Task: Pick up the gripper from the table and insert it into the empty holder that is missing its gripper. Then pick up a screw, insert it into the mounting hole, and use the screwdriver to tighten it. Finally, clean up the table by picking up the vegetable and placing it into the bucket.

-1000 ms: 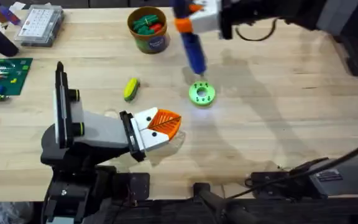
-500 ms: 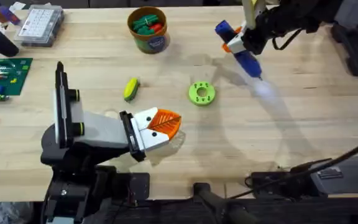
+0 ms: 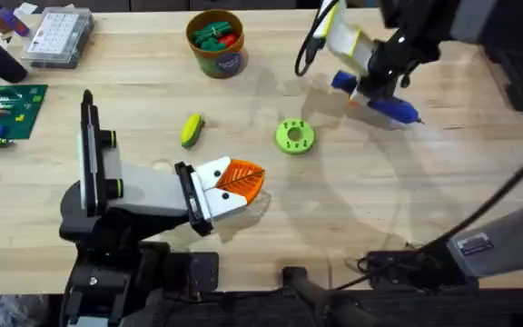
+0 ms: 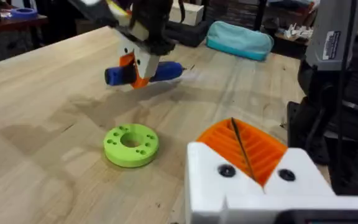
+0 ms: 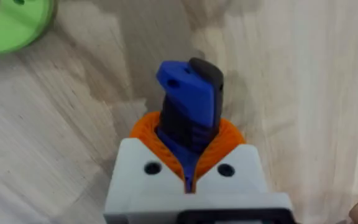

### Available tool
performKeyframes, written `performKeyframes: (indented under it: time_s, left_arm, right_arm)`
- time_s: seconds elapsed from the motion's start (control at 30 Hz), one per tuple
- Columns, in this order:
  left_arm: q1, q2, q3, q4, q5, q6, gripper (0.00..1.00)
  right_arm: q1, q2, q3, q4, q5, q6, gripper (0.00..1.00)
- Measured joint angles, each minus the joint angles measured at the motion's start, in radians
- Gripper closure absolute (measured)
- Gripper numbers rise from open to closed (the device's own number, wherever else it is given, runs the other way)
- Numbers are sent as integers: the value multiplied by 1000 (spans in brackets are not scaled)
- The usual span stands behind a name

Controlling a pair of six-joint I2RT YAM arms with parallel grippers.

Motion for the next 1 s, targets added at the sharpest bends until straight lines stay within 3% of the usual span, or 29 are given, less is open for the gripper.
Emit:
performKeyframes:
  time_s: [0.47,0.87,0.9,0.93,1.0]
  left_arm:
    - [0,0,0,0,0,0,996]
    - [0,0,0,0,0,0,996]
    - [0,0,0,0,0,0,996]
    - [0,0,0,0,-1,4,936]
    - [0,0,0,0,0,3,669]
  right_arm:
    - [66,139,6,-17,116,-217,971]
    - [79,144,10,-12,139,-274,974]
    - [79,143,10,-12,141,-273,937]
    - [79,144,11,-8,144,-274,833]
    - [83,143,18,0,153,-274,534]
